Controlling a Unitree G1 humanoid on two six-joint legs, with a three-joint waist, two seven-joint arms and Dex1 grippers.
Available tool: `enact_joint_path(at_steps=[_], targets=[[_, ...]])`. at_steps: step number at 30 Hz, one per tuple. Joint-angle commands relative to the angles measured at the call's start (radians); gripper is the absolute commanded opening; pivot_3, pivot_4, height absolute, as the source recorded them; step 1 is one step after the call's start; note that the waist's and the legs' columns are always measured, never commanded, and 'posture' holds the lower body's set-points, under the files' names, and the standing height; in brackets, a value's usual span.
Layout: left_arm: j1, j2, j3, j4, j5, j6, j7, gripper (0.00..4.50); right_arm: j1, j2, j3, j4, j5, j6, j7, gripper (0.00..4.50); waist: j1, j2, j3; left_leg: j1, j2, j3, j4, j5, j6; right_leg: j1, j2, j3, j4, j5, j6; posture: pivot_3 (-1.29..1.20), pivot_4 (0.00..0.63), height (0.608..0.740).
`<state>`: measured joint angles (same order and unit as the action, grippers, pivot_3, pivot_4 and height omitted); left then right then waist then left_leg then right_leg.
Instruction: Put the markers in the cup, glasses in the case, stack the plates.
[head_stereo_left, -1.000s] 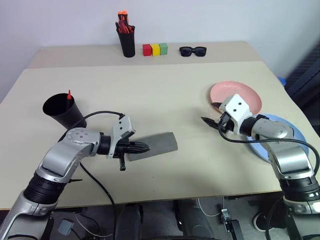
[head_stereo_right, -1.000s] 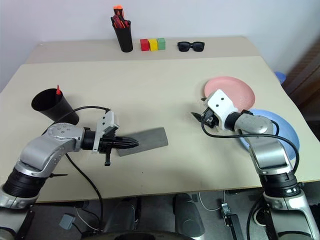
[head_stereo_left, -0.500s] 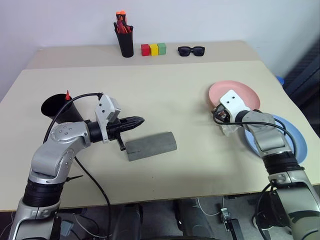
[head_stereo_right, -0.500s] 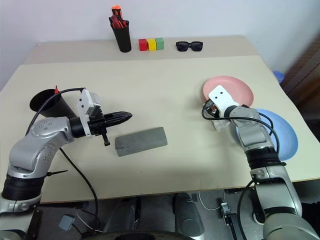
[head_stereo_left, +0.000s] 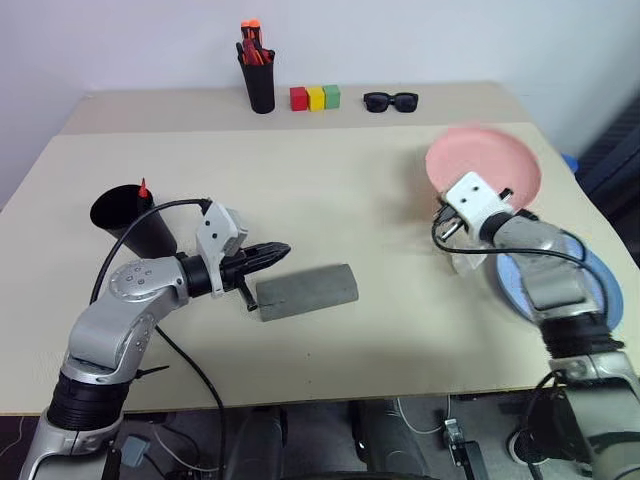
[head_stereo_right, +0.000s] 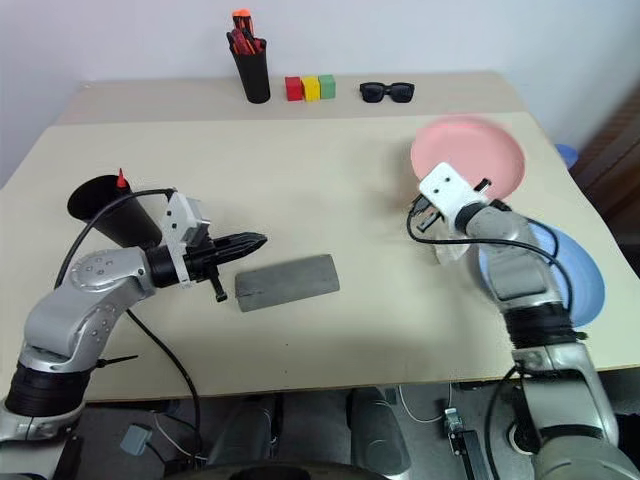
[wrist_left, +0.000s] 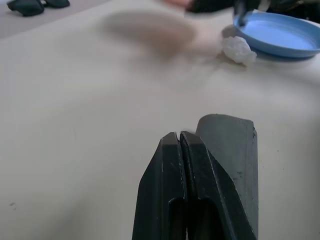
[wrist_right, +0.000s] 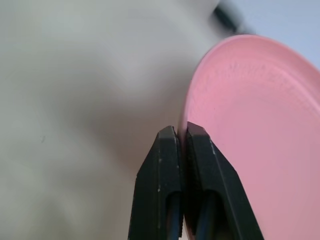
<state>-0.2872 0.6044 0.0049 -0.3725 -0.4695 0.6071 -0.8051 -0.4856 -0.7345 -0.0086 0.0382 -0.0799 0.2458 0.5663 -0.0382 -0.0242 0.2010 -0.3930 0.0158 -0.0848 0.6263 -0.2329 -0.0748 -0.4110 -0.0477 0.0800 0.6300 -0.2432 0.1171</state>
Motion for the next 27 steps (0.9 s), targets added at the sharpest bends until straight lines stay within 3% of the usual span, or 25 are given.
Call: enact_joint_path(at_steps=[1,4,7,10,18,22,27], targets=[[-0.018,-0.006,-0.044,0.026,0.041,-0.093,-0.032,0.0,0.159,-0.094,-0.191,-0.255,0.083,0.092,0.078,0.02,0.008,0.0,0.0,0.0,0.0,0.0,0.0,0.0,0.0,0.0,0.0,0.0,0.0,0.0,0.0,0.0,0.15,0.74],[-0.031,-0.022,-0.086,0.044,0.053,-0.163,-0.082,0.0,0.342,-0.141,-0.337,-0.418,0.143,0.19,0.142,0.02,0.018,0.0,0.0,0.0,0.0,0.001,0.001,-0.001,0.003,0.001,0.0,0.0,-0.001,-0.002,-0.003,0.0,0.15,0.74],[-0.083,-0.079,-0.144,0.068,0.024,-0.184,-0.144,0.0,0.57,-0.121,-0.48,-0.59,0.179,0.306,0.192,0.02,0.023,0.001,-0.001,0.001,0.0,0.001,0.002,-0.002,0.003,0.002,0.0,0.0,-0.001,-0.003,-0.004,0.0,0.15,0.74],[-0.123,-0.117,-0.184,0.113,0.035,-0.198,-0.18,0.0,0.664,-0.095,-0.506,-0.659,0.212,0.386,0.19,0.02,0.016,0.001,-0.001,0.001,0.0,0.002,0.004,-0.002,0.003,0.003,0.0,0.001,-0.001,-0.002,-0.004,0.0,0.15,0.74],[-0.132,-0.131,-0.191,0.145,0.046,-0.211,-0.197,0.0,0.639,-0.089,-0.416,-0.664,0.183,0.369,0.12,4.02,-0.006,0.001,-0.001,0.003,0.001,0.003,0.004,-0.002,0.003,0.003,0.0,0.002,0.0,-0.004,-0.002,0.0,0.15,0.74],[-0.107,-0.121,-0.175,0.131,0.04,-0.204,-0.183,0.0,0.558,-0.072,-0.299,-0.606,0.167,0.333,0.086,4.02,-0.005,0.001,-0.001,0.002,0.0,0.003,0.004,-0.002,0.003,0.003,0.0,0.002,-0.001,-0.003,-0.002,0.0,0.15,0.74],[-0.057,-0.096,-0.122,0.079,0.023,-0.171,-0.135,0.0,0.377,0.0,-0.093,-0.326,0.08,0.214,0.024,4.02,-0.008,0.0,-0.001,0.002,0.0,0.003,0.004,-0.002,0.003,0.003,0.0,0.002,-0.001,-0.001,-0.005,0.0,0.15,0.74]])
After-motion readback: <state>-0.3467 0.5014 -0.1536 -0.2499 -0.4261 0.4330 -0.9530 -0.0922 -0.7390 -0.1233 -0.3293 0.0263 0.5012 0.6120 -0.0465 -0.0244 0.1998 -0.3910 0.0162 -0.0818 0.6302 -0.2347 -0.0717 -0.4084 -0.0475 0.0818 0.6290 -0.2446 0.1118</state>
